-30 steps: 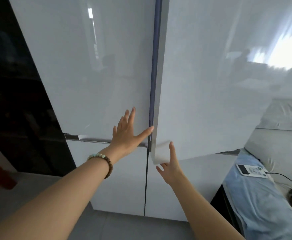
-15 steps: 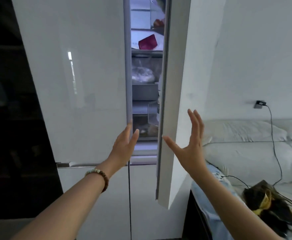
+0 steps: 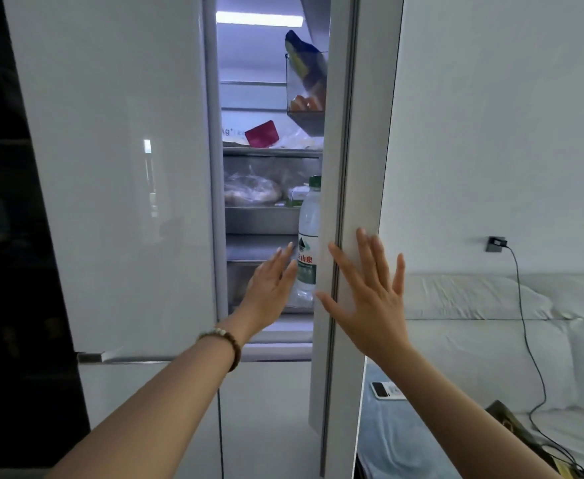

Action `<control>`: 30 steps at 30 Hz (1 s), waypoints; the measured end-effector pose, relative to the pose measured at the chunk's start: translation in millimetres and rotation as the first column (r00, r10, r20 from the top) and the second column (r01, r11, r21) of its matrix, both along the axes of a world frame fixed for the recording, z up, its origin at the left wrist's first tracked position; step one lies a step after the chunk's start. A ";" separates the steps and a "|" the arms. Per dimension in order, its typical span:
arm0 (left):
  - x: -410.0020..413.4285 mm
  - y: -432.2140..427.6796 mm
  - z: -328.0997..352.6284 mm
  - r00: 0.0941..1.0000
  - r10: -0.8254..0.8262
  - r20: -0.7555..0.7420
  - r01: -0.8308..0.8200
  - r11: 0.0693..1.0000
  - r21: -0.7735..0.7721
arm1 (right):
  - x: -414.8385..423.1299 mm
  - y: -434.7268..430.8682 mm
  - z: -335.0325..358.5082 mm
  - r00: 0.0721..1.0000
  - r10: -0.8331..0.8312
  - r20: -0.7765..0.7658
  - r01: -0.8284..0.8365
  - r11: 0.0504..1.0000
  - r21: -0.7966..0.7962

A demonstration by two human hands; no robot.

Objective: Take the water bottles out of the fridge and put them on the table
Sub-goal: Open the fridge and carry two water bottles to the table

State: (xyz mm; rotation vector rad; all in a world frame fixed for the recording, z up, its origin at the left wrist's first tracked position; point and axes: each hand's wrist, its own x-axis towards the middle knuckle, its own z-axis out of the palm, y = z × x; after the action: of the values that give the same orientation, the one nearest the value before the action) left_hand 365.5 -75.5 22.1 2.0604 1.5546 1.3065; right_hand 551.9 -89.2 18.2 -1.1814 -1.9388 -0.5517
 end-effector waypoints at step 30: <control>181.8 19.7 8.9 0.915 -0.085 -0.395 0.132 0.987 0.093 | 188.1 29.1 22.4 0.959 -0.141 -0.248 0.111 0.985 -0.131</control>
State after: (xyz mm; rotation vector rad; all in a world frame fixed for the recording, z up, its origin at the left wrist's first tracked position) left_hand 547.3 -55.8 31.0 2.5675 1.5092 1.0111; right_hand 740.0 -60.1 40.6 -1.3850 -1.7013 -0.3353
